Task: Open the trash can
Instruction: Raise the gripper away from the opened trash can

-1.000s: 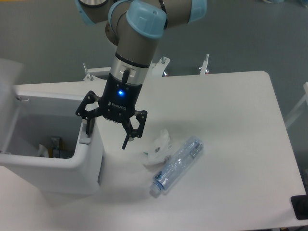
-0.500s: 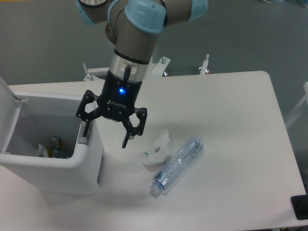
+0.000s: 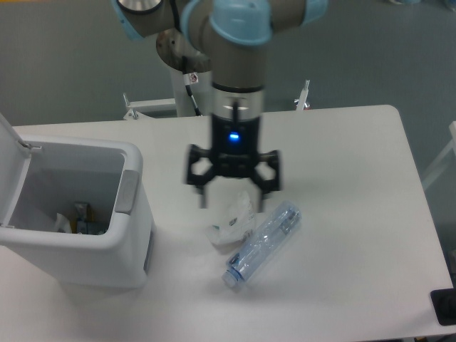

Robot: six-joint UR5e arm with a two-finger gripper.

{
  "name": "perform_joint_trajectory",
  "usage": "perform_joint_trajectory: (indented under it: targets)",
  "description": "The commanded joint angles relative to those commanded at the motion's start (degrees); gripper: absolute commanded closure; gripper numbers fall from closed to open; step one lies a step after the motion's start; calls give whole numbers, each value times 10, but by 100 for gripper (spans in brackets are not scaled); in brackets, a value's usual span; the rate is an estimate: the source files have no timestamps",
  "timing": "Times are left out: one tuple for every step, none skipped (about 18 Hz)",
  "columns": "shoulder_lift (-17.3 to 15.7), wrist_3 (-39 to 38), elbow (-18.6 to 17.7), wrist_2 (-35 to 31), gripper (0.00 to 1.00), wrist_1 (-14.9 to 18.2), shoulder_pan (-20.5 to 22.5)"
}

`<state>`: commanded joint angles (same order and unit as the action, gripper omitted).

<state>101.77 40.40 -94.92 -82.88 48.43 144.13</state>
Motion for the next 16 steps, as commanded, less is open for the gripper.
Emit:
perform_joint_trajectory:
  targets:
    - [10,26,-3,-10,0,0,21]
    - [15,54,-3,-18,0,2,35]
    - [19,83,1,-25,0,11,46]
    - [21,119,4,-25,0,21,61]
    - [28,159,13,-24,0,40,76]
    - [31,190,24,-25,0,68,77]
    - [32,211,35,-26,0,97,77]
    - [33,223,43,-26,0,122,75]
    - [39,227,50,-27,0,138,75]
    - [41,228,53,-30,0,151,74]
    - [41,229,54,-45,0,158,73]
    - [41,232,54,-62,0,163,70]
    - [42,235,54,-76,0,163,61]
    - [42,235,50,-84,0,164,54]
    - [42,235,50,-87,0,163,52]
    - [42,235,50,-87,0,162,51]
